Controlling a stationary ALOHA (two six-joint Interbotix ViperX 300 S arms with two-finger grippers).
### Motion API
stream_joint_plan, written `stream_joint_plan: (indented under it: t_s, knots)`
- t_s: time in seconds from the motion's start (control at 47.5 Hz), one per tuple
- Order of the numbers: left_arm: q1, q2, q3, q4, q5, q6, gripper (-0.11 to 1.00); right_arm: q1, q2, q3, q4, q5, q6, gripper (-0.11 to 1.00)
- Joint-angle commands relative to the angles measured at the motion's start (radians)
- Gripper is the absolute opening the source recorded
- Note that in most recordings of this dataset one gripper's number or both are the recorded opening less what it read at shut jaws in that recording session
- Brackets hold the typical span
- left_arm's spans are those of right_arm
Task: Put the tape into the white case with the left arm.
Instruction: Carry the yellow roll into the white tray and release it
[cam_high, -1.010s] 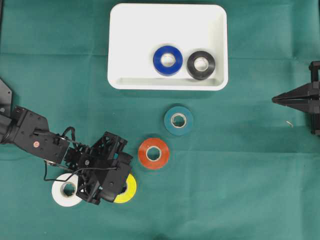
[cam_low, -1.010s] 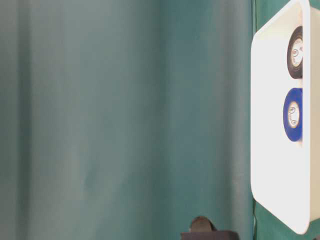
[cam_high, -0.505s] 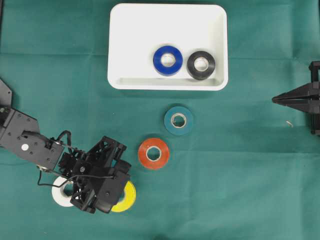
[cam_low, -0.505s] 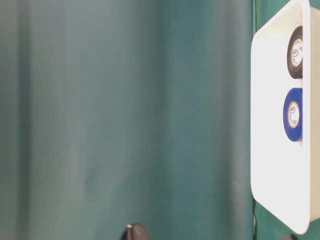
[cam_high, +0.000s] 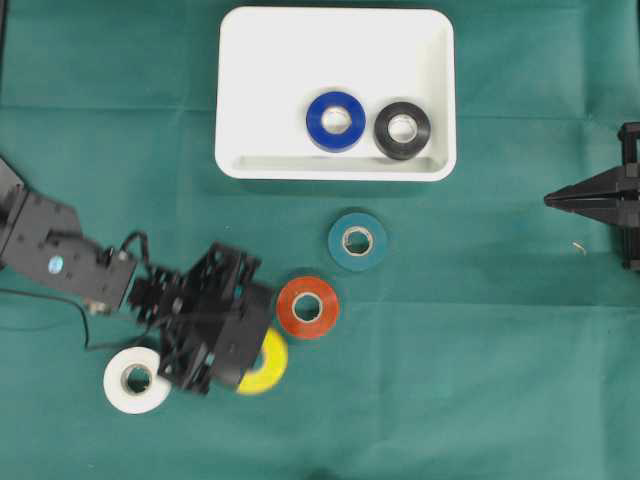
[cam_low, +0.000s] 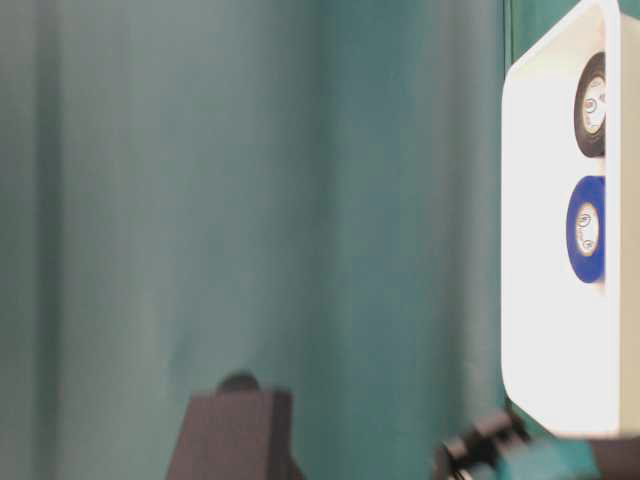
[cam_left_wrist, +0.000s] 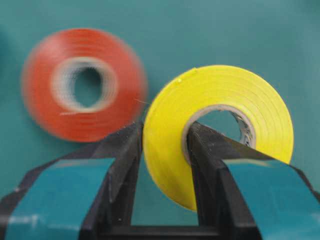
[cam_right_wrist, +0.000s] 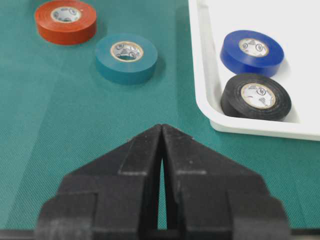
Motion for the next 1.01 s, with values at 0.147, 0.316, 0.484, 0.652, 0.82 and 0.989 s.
stream_joint_plan:
  t_s: [0.147, 0.316, 0.484, 0.652, 0.82, 0.989]
  knots:
    - [0.14, -0.06, -0.029, 0.003, -0.006, 0.101, 0.26, -0.002, 0.006, -0.011, 0.0, -0.011, 0.002, -0.09]
    - [0.219, -0.057, -0.06, 0.003, -0.006, 0.156, 0.26, -0.002, 0.006, -0.011, 0.0, -0.011, 0.002, -0.09]
    - [0.279, -0.046, -0.104, 0.003, -0.006, 0.175, 0.26, -0.002, 0.006, -0.011, -0.002, -0.011, 0.002, -0.09]
    - [0.344, -0.015, -0.153, 0.003, -0.008, 0.178, 0.26, -0.002, 0.006, -0.011, 0.0, -0.011, 0.002, -0.09]
    - [0.411, 0.035, -0.212, 0.003, -0.008, 0.207, 0.26, -0.002, 0.006, -0.011, 0.0, -0.009, 0.002, -0.09]
    - [0.483, 0.1, -0.281, 0.003, -0.008, 0.244, 0.26, -0.002, 0.006, -0.009, 0.0, -0.011, 0.002, -0.09]
